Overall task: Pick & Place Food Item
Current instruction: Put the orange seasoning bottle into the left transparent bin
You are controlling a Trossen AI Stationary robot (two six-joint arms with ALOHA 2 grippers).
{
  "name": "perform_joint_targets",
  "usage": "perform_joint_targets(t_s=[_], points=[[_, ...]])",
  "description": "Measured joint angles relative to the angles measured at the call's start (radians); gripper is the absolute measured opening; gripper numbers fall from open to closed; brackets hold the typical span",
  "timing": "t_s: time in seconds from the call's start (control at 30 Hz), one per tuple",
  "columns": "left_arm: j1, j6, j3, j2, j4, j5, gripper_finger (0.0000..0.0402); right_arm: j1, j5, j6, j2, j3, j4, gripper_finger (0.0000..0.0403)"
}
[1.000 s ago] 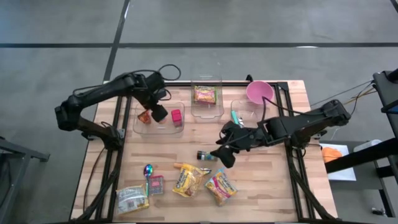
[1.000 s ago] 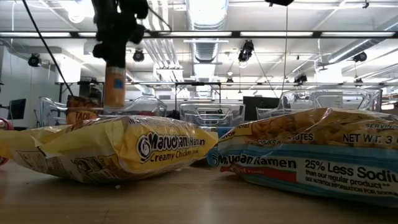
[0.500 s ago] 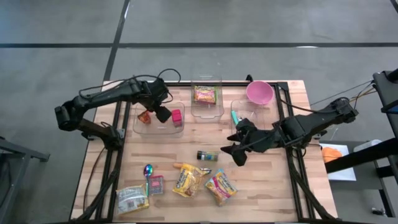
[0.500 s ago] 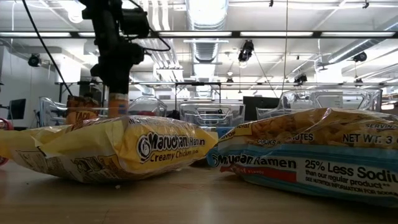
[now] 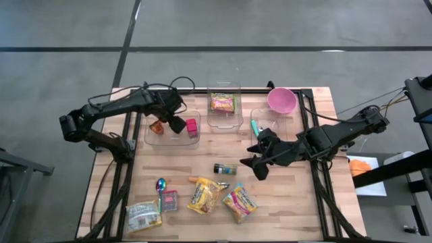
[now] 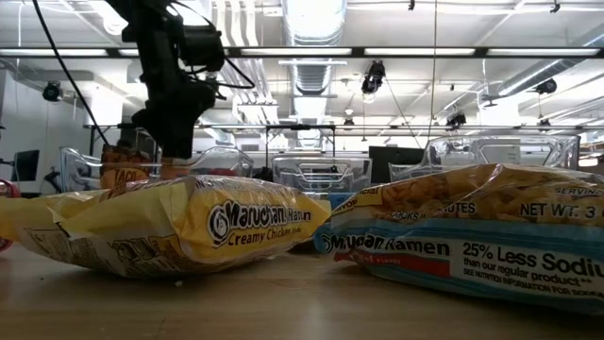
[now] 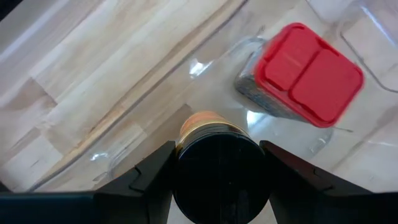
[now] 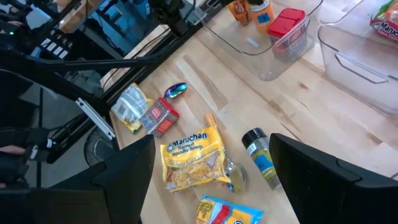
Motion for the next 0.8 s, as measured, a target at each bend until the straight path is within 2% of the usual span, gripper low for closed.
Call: perform_joint_targets(t_s=[0.63, 0.8], points=[[0.011, -0.012, -0.050, 0.022, 0.028, -0.007, 0.0207, 0.000, 0.000, 0.007, 0.000, 0.000, 0.003, 0.0309], [0.011, -0.014, -0.049, 0.023, 0.030, -0.007, 0.0226, 0.000, 0.000, 0.007, 0.000, 0.000, 0.003, 0.0309]])
